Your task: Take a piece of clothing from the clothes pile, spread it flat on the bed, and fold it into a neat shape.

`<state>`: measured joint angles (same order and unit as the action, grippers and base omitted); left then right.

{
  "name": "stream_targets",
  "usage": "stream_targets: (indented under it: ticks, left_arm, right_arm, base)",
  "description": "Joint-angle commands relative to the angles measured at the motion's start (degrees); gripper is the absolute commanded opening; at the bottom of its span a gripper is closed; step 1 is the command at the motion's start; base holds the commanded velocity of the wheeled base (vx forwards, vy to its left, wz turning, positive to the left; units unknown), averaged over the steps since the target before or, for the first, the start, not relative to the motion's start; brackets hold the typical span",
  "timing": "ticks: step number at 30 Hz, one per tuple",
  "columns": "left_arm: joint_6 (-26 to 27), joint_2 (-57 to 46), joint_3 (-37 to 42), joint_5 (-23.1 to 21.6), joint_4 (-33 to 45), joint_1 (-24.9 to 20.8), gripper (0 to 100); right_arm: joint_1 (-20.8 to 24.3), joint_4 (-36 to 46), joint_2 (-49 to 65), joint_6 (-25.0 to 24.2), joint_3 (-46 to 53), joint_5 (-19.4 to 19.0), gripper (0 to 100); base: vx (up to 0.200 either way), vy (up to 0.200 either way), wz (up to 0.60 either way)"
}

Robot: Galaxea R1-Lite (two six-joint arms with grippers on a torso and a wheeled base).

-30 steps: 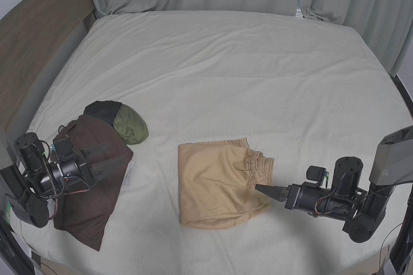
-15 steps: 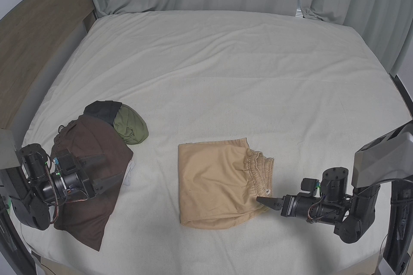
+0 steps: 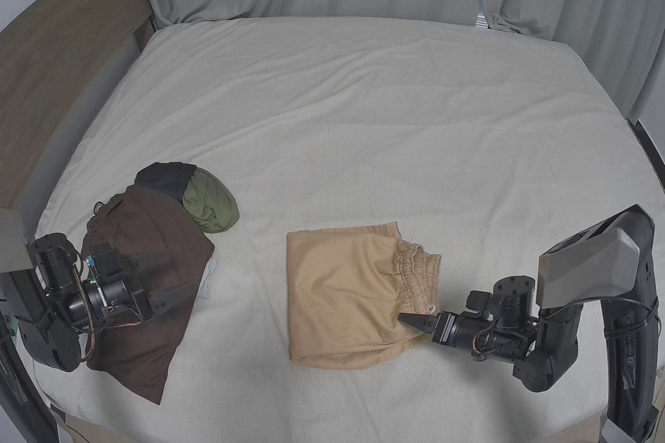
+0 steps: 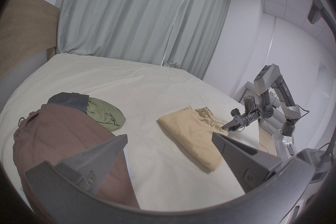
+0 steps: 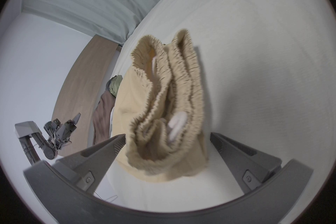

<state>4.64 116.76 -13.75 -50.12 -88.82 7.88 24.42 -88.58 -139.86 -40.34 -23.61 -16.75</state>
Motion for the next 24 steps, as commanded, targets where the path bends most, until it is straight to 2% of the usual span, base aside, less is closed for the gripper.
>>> stream_targets:
  ticks: [1,5,11,12,14,24]
  left_arm:
    - [0.0,0.0,0.0,0.0,0.0,0.7,100]
    - [0.0,0.1,0.0,-0.1,0.0,1.4,100]
    - [0.1,0.1,0.0,-0.9,0.0,1.5,100]
    - [0.1,0.1,0.0,-0.9,0.0,1.5,100]
    - [0.2,0.0,0.0,-1.0,0.0,1.5,100]
    - [0.4,0.1,0.1,-1.1,0.0,1.5,100]
  right_arm:
    - [2.6,0.0,-1.6,-2.3,-3.5,0.8,100]
    - [4.7,-0.1,-1.6,-5.0,-5.0,1.1,100]
    - [4.6,-0.2,-2.6,-5.2,-5.0,2.3,100]
    - [4.6,-0.2,-2.6,-5.2,-5.0,2.3,0]
    - [4.7,-0.2,-3.7,-5.2,-5.8,3.6,0]
    - [4.7,-0.2,-3.9,-5.2,-5.9,3.6,0]
  base:
    - [0.0,0.0,0.0]
    - [0.0,0.0,0.0]
    - [0.0,0.0,0.0]
    - [0.0,0.0,0.0]
    - [0.0,0.0,0.0]
    - [0.0,0.0,0.0]
